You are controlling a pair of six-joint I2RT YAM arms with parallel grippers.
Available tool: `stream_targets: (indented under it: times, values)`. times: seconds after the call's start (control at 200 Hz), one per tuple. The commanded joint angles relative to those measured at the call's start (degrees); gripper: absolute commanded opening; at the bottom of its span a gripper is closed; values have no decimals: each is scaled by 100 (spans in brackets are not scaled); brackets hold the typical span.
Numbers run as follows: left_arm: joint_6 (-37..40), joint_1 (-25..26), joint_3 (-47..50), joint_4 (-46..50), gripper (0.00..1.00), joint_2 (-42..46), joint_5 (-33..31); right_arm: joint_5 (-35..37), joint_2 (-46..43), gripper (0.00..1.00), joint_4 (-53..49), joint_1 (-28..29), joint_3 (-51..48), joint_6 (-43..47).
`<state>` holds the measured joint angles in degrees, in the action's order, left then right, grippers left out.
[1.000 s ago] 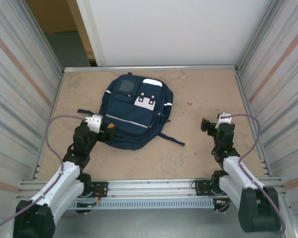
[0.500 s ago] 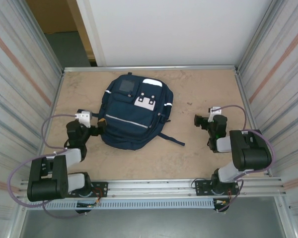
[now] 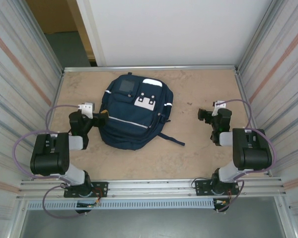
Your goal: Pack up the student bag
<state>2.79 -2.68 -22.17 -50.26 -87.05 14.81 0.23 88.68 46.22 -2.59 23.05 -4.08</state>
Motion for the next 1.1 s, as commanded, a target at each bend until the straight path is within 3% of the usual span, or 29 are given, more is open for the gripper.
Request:
stream_targets:
  times: [0.0, 1.097]
  values:
    - [222, 147, -104, 362, 99, 8, -370, -40, -27, 99, -59, 17, 51, -91]
    - [222, 160, -122, 460, 99, 46, -398, 8, -18, 99, -86, 36, 69, -63]
